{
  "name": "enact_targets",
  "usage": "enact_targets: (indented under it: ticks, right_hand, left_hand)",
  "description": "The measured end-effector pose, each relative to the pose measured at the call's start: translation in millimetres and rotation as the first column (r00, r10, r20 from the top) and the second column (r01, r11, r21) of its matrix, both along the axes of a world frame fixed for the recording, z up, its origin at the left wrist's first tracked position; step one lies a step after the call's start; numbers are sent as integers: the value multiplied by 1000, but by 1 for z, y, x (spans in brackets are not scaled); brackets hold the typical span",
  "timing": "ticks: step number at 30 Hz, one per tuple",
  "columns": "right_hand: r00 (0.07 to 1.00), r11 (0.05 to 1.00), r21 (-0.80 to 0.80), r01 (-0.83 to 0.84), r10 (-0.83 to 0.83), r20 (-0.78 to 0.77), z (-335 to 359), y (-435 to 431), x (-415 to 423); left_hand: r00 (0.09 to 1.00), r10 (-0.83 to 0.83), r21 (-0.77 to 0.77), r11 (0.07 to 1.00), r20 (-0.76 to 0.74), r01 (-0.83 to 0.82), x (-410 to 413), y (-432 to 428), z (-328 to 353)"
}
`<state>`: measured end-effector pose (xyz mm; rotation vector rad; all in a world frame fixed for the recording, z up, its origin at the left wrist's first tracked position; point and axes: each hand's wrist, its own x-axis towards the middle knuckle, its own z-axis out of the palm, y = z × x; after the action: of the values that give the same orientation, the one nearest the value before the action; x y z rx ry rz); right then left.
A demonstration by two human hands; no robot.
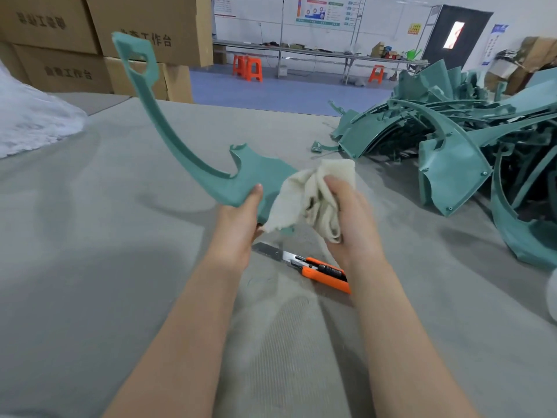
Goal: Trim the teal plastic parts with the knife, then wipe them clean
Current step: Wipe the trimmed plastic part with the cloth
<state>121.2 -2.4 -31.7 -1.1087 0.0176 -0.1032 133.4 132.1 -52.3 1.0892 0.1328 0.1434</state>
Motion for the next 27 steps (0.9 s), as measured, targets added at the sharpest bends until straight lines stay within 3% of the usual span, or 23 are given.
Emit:
enact_targets:
  ticks: [3,7,12,16,20,24,27]
  right_hand:
    - [975,894,-393,213,-169,143,-8,10,0]
    - [892,543,-708,452,-257,372,-22,14,2]
    - [961,346,-910,228,68,267,-34,35,4]
    - [973,516,-845,140,88,215,-33,36,0]
    - [962,489,-853,181,91,257,-31,38,0]
    - [948,624,-722,298,-104,302,-26,29,5]
    - [916,579,-710,401,-259,306,-26,12,13]
  left_hand:
    - [997,-76,50,996,29,75,-2,-4,1]
    - [986,-156,67,986,60,152,-6,-8,3]
    - [978,-182,55,983,107,176,-6,-9,4]
    - [969,-230,-19,972,93,233,-4,-2,5]
    - [963,-254,-123,957,90,264,-1,2,5]
    - [943,-320,-169,928,90,331,-2,2,4]
    - [935,-348,-128,926,75,355,-4,1,4]
